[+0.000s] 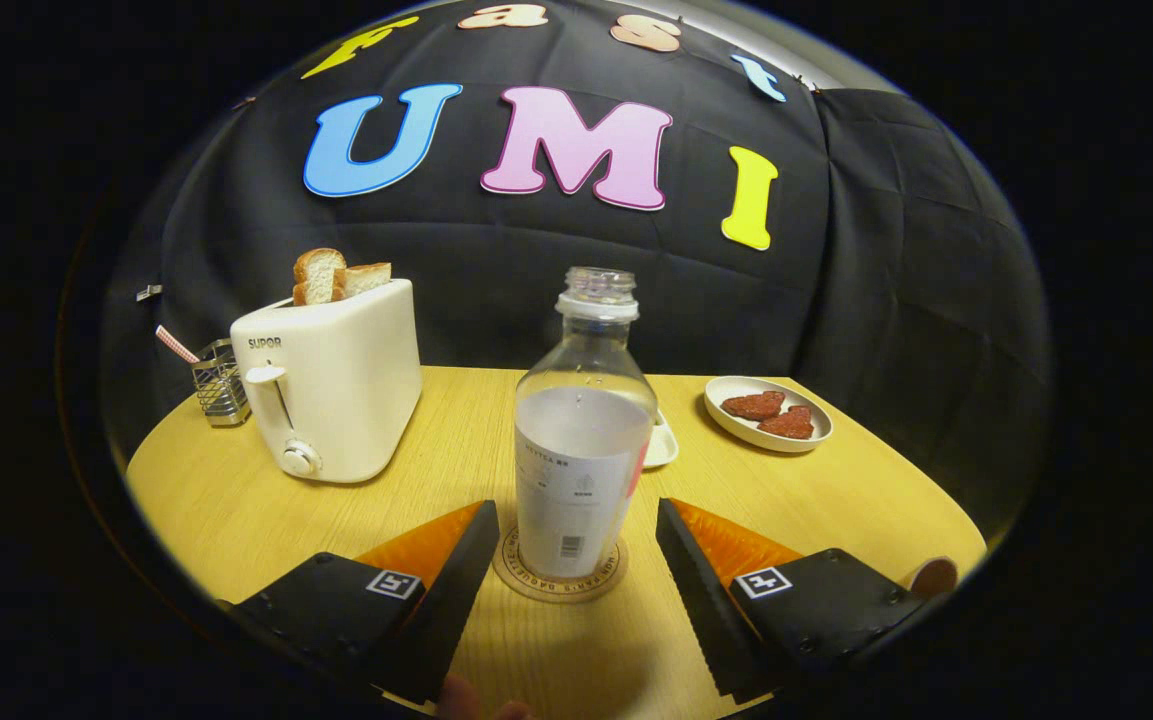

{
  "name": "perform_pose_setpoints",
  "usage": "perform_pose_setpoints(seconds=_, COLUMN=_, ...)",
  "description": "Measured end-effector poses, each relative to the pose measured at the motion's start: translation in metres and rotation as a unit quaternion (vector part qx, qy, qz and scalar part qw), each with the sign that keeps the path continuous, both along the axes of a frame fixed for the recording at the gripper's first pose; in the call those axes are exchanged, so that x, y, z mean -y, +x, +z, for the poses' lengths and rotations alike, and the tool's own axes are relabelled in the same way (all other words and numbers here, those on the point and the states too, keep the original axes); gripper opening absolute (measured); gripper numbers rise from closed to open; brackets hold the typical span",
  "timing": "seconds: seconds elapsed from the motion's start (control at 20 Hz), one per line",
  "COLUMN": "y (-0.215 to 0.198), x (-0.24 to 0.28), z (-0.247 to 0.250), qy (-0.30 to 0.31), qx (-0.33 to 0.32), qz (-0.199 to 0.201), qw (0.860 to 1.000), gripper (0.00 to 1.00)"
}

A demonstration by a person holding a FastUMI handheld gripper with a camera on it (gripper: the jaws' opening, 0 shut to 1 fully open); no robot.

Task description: Take the bottle from table, then pour the juice into the cup, finally place the bottle on the coaster

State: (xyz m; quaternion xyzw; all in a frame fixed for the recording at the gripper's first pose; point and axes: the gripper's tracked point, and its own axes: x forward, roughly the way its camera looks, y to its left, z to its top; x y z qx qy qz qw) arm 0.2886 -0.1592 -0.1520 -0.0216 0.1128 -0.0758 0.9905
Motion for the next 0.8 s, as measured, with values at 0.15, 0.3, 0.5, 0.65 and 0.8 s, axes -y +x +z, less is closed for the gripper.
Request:
perform_pose_setpoints(seconds=0.15, y=-0.033, x=-0.005, z=0.026, qy=0.000, qx=0.009, qz=0.005, qw=1.000, gripper=0.98)
perform_pose_setpoints(seconds=0.3, y=-0.073, x=-0.008, z=0.058, qy=0.019, qx=0.019, qz=0.002, qw=1.000, gripper=0.97)
perform_pose_setpoints(seconds=0.5, y=-0.118, x=-0.017, z=0.114, qy=0.029, qx=0.043, qz=0.006, qw=0.999, gripper=0.97)
perform_pose_setpoints(seconds=0.65, y=-0.148, x=-0.022, z=0.164, qy=0.011, qx=0.070, qz=0.013, qw=0.997, gripper=0.97)
perform_pose_setpoints(seconds=0.8, y=-0.171, x=-0.031, z=0.210, qy=0.006, qx=0.104, qz=0.021, qw=0.994, gripper=0.97)
